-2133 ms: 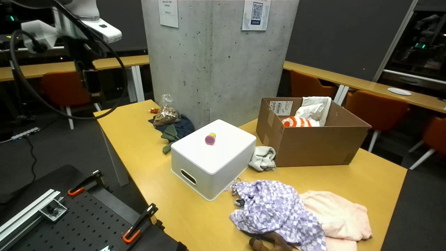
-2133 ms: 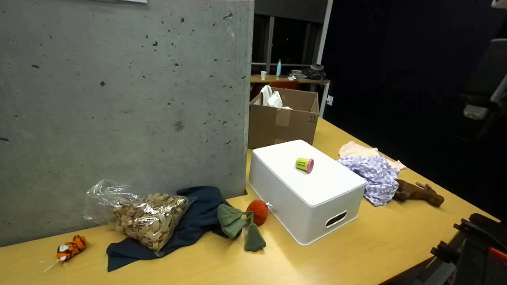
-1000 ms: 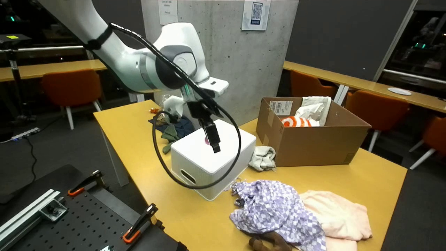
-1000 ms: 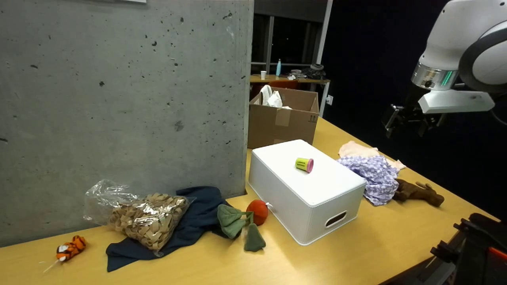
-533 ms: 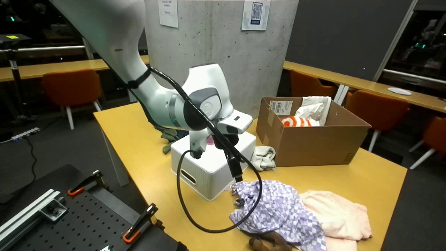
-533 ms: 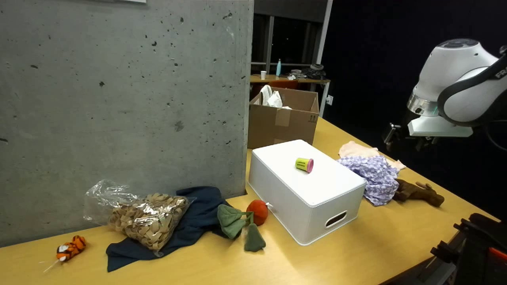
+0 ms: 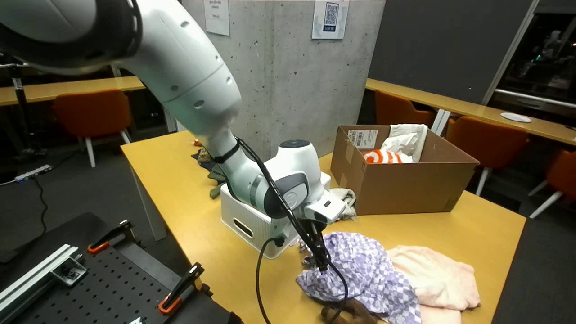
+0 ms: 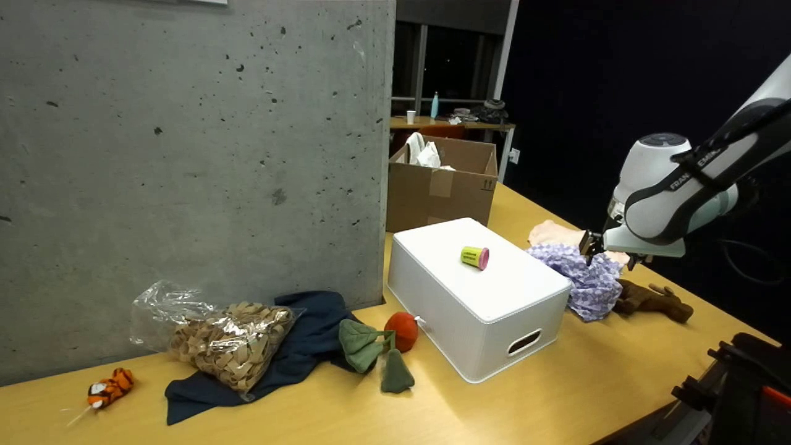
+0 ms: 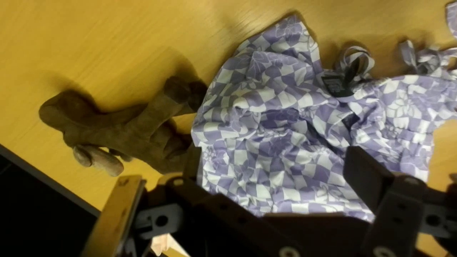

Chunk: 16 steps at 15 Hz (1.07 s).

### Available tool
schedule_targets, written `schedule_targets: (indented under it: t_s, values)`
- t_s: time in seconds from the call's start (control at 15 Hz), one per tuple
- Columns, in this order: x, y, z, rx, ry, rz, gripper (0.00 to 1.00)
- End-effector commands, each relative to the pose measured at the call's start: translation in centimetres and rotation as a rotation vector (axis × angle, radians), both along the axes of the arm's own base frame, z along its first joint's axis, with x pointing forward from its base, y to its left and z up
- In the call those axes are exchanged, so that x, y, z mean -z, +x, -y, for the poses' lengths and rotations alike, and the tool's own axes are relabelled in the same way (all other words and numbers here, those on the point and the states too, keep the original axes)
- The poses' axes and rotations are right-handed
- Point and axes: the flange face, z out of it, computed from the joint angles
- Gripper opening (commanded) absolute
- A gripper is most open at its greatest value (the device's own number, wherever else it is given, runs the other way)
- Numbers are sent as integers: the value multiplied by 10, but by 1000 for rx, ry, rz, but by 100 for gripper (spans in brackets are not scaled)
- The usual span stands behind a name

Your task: Put the checked shirt on the basket, then remove it from the basket

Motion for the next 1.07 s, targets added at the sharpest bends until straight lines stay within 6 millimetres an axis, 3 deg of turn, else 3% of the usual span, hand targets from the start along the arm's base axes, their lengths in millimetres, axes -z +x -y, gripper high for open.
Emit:
schedule_targets:
  t_s: [0.0,0.2,0.47,0.53,0.6,0.73,1.0]
  values:
    - [43,24,12,9,5,26,100]
    - [73,32,16,23,5,21,100]
    - [107,27,26,40,5,-14,100]
    - [116,23,29,46,6,-29,75]
    - [121,21,32,48,7,-37,74]
    - [128,16,37,60,5,-48,58]
    - [117,7,46,87,-1,-40,29]
